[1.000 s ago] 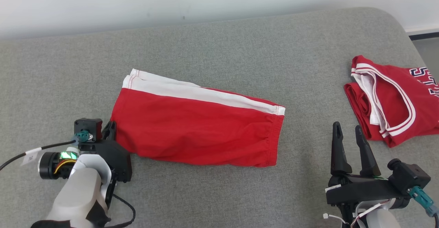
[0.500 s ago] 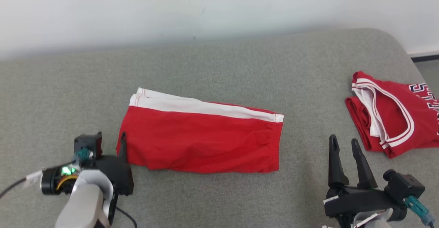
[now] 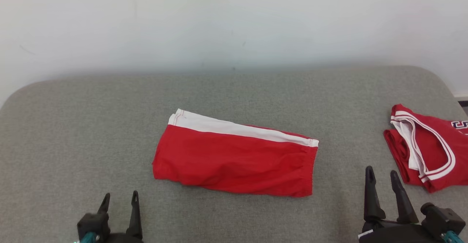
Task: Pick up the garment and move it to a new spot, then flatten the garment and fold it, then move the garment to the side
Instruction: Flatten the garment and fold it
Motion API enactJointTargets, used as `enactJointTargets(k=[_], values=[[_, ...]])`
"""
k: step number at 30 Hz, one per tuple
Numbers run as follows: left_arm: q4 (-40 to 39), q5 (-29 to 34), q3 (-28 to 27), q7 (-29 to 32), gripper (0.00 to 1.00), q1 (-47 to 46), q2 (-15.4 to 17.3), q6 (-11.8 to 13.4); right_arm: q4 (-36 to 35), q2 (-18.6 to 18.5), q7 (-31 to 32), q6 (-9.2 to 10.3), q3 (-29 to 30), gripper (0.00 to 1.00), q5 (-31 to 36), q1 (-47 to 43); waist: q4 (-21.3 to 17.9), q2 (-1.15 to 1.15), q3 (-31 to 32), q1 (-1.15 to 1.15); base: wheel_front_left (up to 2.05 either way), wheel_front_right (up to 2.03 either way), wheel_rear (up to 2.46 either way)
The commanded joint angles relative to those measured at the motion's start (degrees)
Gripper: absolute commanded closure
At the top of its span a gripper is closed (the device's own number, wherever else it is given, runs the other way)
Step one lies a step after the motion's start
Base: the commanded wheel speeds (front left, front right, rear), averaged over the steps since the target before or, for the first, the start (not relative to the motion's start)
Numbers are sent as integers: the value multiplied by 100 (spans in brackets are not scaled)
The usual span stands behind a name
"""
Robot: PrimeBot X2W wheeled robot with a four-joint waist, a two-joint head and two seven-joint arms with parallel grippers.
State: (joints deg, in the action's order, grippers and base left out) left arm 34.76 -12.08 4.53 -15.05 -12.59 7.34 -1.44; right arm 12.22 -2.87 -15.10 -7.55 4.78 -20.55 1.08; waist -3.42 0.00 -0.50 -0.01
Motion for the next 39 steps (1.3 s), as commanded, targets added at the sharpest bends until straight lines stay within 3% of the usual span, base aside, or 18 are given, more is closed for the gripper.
enactJointTargets(k=[1,10,25,31,39], values=[[-255,87,-103,-16,0,229,-63,40,-10,-2,-2,17,12,0,57,-74,120,0,105,1,0,0,0],[-1420,265,-534,-15,0,1412,-366,-6,-37,-1,-3,17,26,0,135,-159,166,0,183,1,0,0,0],[-1471,358,-401,-15,0,1534,-447,-127,373,-2,-3,17,-291,0,-101,-14,485,0,46,1,0,0,0],[-1439,250,-219,-16,0,1462,-446,-63,1011,-3,-1,17,-391,0,-109,512,799,0,-144,1,0,0,0],[-1436,158,-131,-16,0,1304,-447,31,2481,2,-2,17,-60,0,85,1299,1174,0,-388,1,0,0,0]])
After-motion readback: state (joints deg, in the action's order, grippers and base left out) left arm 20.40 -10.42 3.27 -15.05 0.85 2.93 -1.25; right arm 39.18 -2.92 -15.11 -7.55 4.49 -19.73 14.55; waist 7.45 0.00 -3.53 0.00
